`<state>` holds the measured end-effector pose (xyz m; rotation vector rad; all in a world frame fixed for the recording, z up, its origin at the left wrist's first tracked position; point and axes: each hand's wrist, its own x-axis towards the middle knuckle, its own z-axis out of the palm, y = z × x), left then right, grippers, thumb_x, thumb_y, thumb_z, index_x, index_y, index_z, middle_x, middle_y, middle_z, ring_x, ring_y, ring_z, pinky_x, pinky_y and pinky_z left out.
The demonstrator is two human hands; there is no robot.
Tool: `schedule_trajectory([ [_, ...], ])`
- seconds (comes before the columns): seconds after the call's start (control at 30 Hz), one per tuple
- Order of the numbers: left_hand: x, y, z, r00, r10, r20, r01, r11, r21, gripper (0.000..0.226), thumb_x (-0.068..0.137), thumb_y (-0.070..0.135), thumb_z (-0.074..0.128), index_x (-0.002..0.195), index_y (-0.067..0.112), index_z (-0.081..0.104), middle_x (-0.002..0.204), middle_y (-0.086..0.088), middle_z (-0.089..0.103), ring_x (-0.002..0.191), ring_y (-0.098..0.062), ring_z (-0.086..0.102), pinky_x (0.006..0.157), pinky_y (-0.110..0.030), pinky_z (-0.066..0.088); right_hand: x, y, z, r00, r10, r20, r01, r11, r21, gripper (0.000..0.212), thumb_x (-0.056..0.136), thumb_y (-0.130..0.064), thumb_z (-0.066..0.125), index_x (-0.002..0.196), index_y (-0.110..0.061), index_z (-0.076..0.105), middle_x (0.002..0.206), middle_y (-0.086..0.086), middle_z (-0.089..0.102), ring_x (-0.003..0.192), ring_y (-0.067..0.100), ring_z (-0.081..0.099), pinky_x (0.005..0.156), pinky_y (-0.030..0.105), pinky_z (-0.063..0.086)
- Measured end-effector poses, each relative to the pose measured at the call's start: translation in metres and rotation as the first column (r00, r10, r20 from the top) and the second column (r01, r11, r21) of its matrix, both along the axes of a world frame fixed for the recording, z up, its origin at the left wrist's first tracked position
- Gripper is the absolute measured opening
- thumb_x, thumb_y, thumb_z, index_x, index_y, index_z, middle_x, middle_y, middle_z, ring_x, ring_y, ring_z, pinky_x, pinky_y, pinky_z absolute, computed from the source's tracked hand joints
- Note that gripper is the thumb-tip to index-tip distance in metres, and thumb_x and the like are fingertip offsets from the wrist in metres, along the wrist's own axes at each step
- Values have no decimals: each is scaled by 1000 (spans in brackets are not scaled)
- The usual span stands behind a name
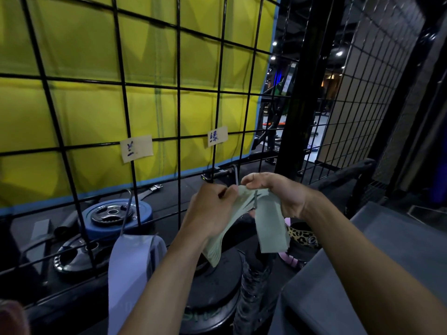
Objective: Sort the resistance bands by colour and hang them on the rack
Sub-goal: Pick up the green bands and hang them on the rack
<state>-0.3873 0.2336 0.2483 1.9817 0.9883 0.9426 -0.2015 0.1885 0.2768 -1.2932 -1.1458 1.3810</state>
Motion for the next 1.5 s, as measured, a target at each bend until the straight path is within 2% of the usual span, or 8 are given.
schedule_trajectory([
  [0.33,-4,-6,-5,991,-44,-125,47,999,25,57,104,47,42,59,12,46,51,3,34,43,-15,33,53,-31,28,-13,-14,6,989,20,146,-2,993,-119,12,96,-16,45,98,-8,54,66,10,55,59,21,48,57,28,49],
  [0.53,-8,-15,-4,992,-123,-5,121,983,-137,57,105,47,39,65,11,56,59,-5,48,54,-18,45,58,-31,34,-12,-15,-2,984,20,178,-10,998,-59,33,101,-32,46,101,-3,62,88,19,57,72,26,55,78,42,49],
  [0.67,-8,-35,-13,949,-94,300,206,907,-368,58,106,45,41,69,14,73,54,6,62,45,-6,54,55,-23,42,-14,-34,-25,979,21,201,-43,994,102,64,102,-60,36,132,-9,61,135,24,59,124,45,55,111,51,42],
  [0.73,-7,-40,-15,917,-73,393,259,858,-444,55,106,44,42,70,15,73,55,7,63,45,-5,56,52,-22,43,-20,-47,-39,990,11,138,-38,981,191,59,97,-58,50,141,-19,54,141,16,58,131,36,54,110,52,44],
  [0.83,-6,-39,-17,892,-63,447,304,816,-492,52,105,44,43,81,15,78,59,4,67,48,-6,61,55,-25,46,-29,-57,-60,995,-71,71,49,962,270,52,91,-29,70,141,-25,54,136,10,63,127,29,60,107,49,47],
  [1.07,-9,-37,-25,840,-39,540,369,773,-517,48,104,43,48,80,15,78,63,0,64,48,-9,57,50,-24,43,-56,-56,-81,864,-477,158,356,803,478,55,90,-19,52,144,-30,47,121,-3,68,102,21,68,85,34,53],
  [1.27,-9,-43,-26,797,-34,603,425,742,-519,48,105,41,46,78,17,76,59,2,63,46,-7,55,45,-20,43,-67,-58,-78,734,-549,400,231,755,613,63,101,-18,50,155,-40,26,114,-13,68,111,11,64,99,37,50],
  [1.5,1,-41,-52,600,75,797,624,580,-524,41,101,46,46,84,16,69,59,1,45,48,-9,35,45,-23,30,-53,-55,-44,765,-495,412,199,790,579,38,104,-14,43,131,-40,51,101,-7,68,86,23,69,77,41,58],
])
